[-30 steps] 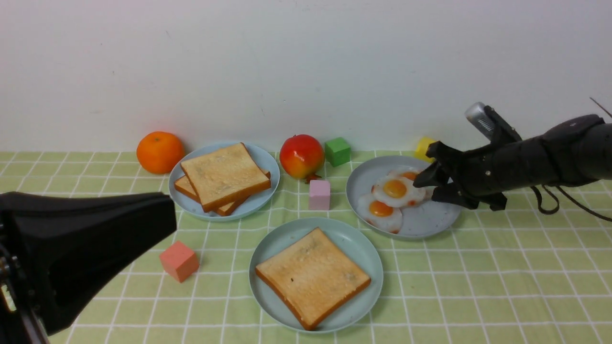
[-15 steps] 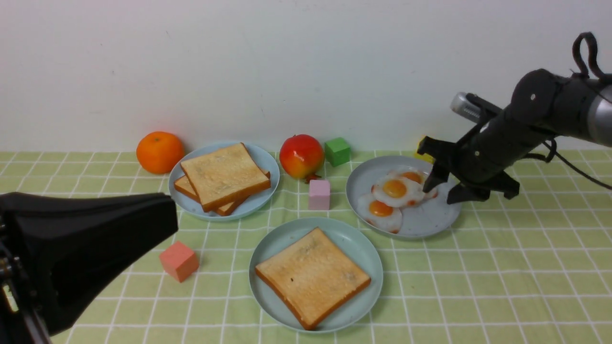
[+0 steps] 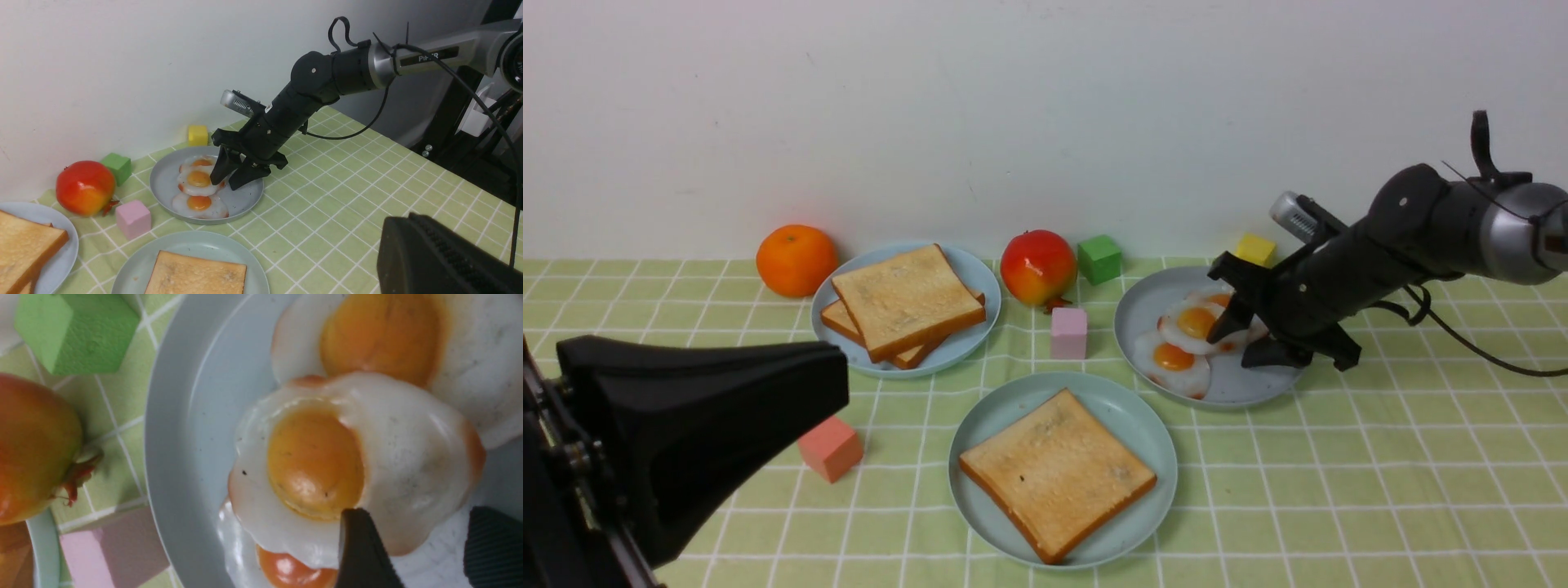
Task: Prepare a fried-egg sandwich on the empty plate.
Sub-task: Use the right arm to grab a fried egg
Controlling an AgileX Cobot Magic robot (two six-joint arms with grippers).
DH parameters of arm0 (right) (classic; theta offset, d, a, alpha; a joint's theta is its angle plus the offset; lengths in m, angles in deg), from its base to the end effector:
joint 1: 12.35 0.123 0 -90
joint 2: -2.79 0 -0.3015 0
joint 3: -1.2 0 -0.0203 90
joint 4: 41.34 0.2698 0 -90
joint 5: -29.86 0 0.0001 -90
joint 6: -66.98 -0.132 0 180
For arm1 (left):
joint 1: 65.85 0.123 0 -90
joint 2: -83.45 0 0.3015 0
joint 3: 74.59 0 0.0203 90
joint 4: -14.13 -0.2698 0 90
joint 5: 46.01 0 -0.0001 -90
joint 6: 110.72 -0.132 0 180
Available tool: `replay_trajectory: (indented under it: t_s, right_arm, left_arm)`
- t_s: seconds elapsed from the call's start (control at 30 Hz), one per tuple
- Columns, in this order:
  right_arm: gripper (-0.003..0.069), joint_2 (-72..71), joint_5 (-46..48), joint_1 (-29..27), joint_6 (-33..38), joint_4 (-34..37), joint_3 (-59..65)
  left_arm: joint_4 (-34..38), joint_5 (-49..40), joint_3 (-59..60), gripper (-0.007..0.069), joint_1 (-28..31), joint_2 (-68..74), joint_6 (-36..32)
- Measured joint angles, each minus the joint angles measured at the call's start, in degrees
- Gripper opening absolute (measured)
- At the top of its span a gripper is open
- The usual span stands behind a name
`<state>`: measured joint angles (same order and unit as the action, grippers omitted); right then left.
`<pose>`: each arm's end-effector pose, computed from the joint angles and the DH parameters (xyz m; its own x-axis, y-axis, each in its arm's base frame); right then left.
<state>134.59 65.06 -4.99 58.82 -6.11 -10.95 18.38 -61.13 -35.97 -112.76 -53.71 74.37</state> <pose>0.4986 0.1087 0.1245 -0.8504 0.4775 -0.2208 0.3021 0.7869 0.5381 0.1169 -0.1287 0.3730 -0.1956 -0.0248 -0.9804 0.7213 0.6737 -0.1609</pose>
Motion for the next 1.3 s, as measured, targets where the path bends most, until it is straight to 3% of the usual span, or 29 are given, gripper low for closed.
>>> replay_trajectory:
  t_s: [0.57, 0.7, 0.87, 1.1, 1.3]
  right_arm:
    - [0.0364, 1.8, -4.3, 0.0, 0.8, 4.0, -0.6]
    - [0.0328, 1.9, -4.4, 0.0, 2.0, 3.8, -0.6]
    - [0.0194, 1.9, -4.4, 0.0, 2.3, 2.5, -0.6]
    - [0.0189, 1.8, -4.3, -0.3, 2.3, 3.2, -0.6]
    - [0.0082, -3.2, -0.9, -0.5, 4.2, 3.3, -0.4]
  left_arm:
    - [0.0, 0.0, 0.0, -0.0013, 0.0, 0.0, 0.0]
    - [0.0, 0.0, 0.0, -0.0013, 0.0, 0.0, 0.0]
    - [0.2, 0.0, 0.0, -0.0013, 0.0, 0.0, 0.0]
    - [0.8, 0.0, 0.0, -0.0013, 0.0, 0.0, 0.0]
    - [1.0, -0.8, 0.0, -0.0013, 0.0, 0.0, 0.0]
